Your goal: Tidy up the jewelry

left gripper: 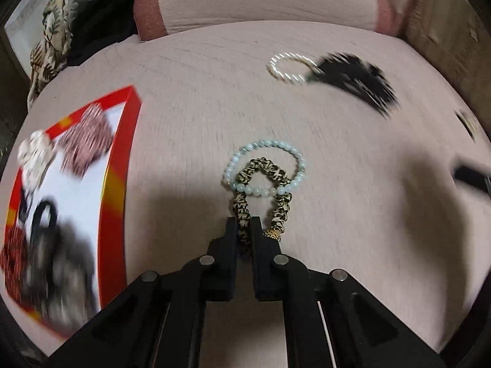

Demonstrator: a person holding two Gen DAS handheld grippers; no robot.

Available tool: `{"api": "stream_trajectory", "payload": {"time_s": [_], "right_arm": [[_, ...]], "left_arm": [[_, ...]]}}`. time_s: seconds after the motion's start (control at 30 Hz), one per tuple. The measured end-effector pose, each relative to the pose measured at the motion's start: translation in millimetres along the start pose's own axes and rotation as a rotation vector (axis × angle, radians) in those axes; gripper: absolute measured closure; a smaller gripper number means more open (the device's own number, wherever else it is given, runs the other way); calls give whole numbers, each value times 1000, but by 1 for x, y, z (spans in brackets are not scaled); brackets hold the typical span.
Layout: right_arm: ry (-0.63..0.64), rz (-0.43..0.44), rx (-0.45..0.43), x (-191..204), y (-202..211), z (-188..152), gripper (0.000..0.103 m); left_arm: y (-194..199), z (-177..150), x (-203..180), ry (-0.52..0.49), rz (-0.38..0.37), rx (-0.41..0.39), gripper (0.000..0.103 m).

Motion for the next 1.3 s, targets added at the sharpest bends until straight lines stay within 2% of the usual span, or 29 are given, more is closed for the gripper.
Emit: {"api": "stream_trajectory", "payload": {"time_s": [0.13, 0.23, 0.53, 0.63, 0.73, 0.87, 0.97, 1.13, 1.23, 1.27, 1.3], "right_arm": [[17, -7, 23, 7, 5, -15, 64], [22, -19, 39, 11, 10, -27, 64], [94, -24, 35, 32, 31, -45, 61], [100, 9, 33, 46, 33, -47, 61], [91, 55, 36, 64, 34, -49, 61], [109, 70, 51, 80, 20, -47, 61], [158, 92, 96, 98, -4, -49, 61], [307, 106, 136, 130, -31, -63, 62], [414, 42, 134, 136, -44, -71, 72], [451, -12, 141, 131, -50, -74, 81], [466, -43, 147, 126, -55, -76, 82]], "left_arm": [[25, -24, -2, -26, -6, -20, 95], [33, -30, 1, 14, -17, -14, 95], [46, -40, 14, 169, -72, -4, 93], [49, -43, 33, 282, -92, 11, 93], [53, -42, 43, 338, -102, -1, 87], [57, -40, 46, 346, -125, -12, 86], [59, -41, 49, 356, -131, -15, 86], [57, -45, 52, 376, -147, -13, 86], [53, -45, 50, 374, -155, -7, 86], [53, -45, 48, 371, -160, -6, 86], [52, -45, 46, 368, -167, -6, 86]]}}
Point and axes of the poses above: each gripper's, at about its wrist camera, not at the fingertips, and y roughly against the way its jaws point, x to its left, z to its top, the point moved 8 cm from there along -y, roughly the way its jaws point, and after that the axes turned 13 degrees about -x, right-handed, at the moved point
